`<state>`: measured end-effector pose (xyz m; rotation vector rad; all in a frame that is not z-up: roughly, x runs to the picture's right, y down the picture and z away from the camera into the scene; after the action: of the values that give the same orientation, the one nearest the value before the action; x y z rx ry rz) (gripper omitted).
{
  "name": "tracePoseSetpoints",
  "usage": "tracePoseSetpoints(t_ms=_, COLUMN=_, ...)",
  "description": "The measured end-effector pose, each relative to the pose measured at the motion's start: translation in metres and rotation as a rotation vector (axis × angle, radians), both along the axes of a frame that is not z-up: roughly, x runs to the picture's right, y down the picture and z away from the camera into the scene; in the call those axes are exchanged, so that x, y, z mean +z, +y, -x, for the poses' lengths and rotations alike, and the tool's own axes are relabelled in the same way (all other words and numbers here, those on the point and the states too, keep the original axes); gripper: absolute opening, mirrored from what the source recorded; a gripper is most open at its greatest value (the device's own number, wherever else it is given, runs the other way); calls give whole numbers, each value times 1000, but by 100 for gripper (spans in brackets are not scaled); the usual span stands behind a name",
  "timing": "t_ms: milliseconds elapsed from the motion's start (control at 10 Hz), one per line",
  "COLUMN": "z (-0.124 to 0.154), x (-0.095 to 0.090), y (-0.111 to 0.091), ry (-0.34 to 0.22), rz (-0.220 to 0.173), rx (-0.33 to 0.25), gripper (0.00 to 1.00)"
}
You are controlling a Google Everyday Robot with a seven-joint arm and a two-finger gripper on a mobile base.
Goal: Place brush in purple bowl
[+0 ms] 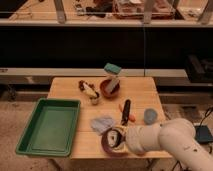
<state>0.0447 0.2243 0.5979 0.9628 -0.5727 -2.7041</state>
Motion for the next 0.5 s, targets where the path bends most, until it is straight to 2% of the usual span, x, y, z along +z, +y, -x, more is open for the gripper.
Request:
tracePoseSetpoints(t_ms=200, z=11, x=13, y=26, ry=15, rz=13, rx=-35, gripper=0)
tracePoseSetpoints(t_ms=500, z=21, x=32, y=35, ry=33, rz=29, rx=-73, gripper=0)
